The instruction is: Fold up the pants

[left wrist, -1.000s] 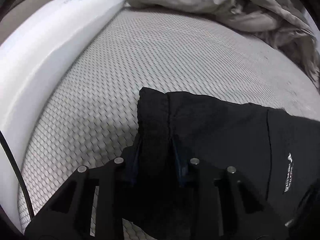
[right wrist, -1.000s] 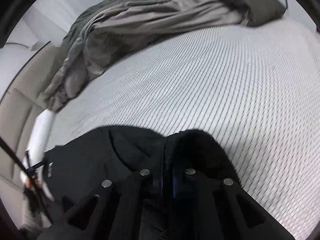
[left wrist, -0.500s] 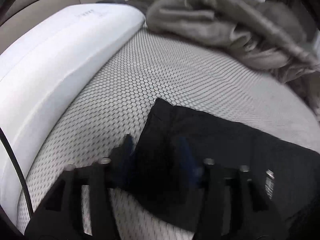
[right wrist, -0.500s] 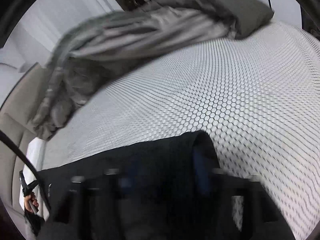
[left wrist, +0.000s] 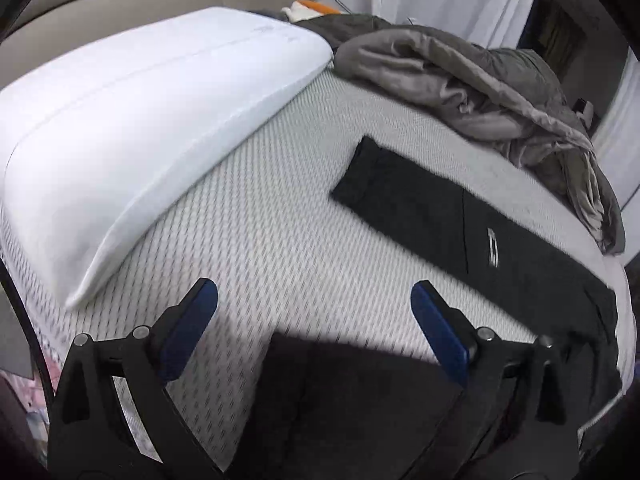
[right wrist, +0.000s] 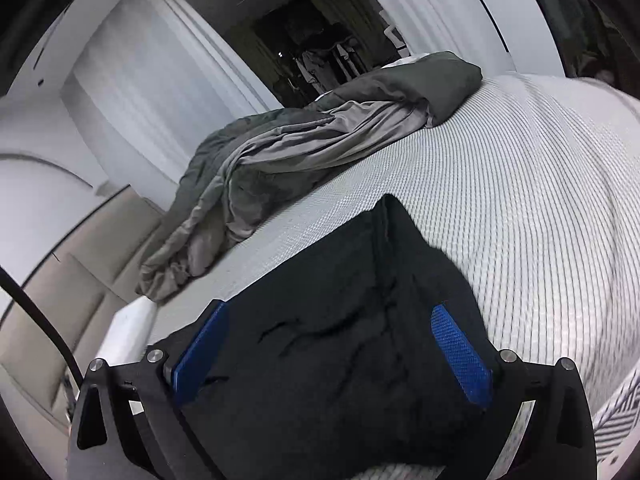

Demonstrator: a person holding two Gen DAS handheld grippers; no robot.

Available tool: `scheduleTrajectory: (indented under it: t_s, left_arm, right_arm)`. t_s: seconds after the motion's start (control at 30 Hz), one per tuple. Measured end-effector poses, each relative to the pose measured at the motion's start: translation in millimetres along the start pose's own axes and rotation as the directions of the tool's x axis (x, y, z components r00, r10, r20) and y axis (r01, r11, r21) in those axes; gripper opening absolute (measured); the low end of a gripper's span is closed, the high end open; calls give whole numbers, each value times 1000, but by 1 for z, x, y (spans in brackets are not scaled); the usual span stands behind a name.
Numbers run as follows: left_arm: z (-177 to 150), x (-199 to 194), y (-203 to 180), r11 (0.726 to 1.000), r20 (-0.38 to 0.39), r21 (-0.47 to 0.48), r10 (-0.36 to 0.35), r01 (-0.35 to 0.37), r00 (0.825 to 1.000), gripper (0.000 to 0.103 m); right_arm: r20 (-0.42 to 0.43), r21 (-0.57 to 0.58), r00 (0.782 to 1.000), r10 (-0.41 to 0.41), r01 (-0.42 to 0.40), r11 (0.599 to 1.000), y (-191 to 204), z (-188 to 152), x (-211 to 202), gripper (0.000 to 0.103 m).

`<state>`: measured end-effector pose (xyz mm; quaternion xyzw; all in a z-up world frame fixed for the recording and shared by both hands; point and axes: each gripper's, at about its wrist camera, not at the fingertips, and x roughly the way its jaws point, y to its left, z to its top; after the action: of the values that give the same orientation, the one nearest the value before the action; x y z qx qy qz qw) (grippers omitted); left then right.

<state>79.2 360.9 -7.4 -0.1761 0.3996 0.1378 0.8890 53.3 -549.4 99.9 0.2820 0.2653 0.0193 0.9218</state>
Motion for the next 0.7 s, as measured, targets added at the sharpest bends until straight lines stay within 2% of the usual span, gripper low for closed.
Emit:
scheduleTrajectory:
  t_s: [0.07, 0.1, 0.13, 0.2, 0.23, 0.27, 0.3, 0.37, 0.4, 0.57, 0.63, 0.7]
  left_arm:
    - [-19, 0, 6, 1000, -29, 13, -15, 15, 999, 96]
    - [-28, 6, 7, 1000, -68, 21, -13, 14, 998, 96]
    - [-35, 13, 8, 1000, -102, 25, -1, 3, 995, 96]
    - [-47, 32, 10, 999, -164, 31, 46, -41, 985, 90]
    - [-51, 36, 10, 998, -165, 39, 54, -48, 985, 76]
    - [-54, 38, 7, 997, -145, 61, 61, -52, 988, 52]
    - [-55, 38, 3, 995, -123, 85, 58, -48, 991, 34]
    - [-55, 37, -5, 991, -116, 104, 100, -88, 988, 18]
    - [-52, 32, -8, 991, -93, 105, 98, -88, 991, 10]
    - [-18, 19, -18, 993, -12, 86, 80, -79, 997, 8]
    - [1, 26, -23, 993, 8, 74, 89, -89, 996, 8]
    - [24, 46, -26, 992, -3, 45, 117, -117, 993, 8]
  right_arm:
    - [2, 32, 1000, 20, -20, 999, 0, -11, -4, 102]
    - [-4, 42, 999, 32, -32, 999, 2, -15, -3, 102]
    - [-7, 48, 999, 37, -37, 998, 2, -19, -4, 102]
    - [-7, 69, 999, 53, -52, 996, 2, -23, -3, 102]
    - [-1, 81, 998, 63, -63, 995, 1, -24, -1, 102]
    - [4, 94, 998, 71, -71, 993, 0, -25, 2, 102]
    - [4, 101, 997, 77, -77, 992, -1, -24, 5, 102]
    - [0, 102, 996, 84, -84, 991, -5, -25, 11, 102]
    - [-7, 92, 997, 82, -82, 992, -7, -25, 16, 102]
    - [-51, 68, 996, 77, -74, 995, -21, -28, 30, 102]
    - [-51, 63, 996, 78, -75, 995, -25, -25, 28, 102]
    - [-39, 61, 997, 70, -67, 996, -30, -23, 22, 102]
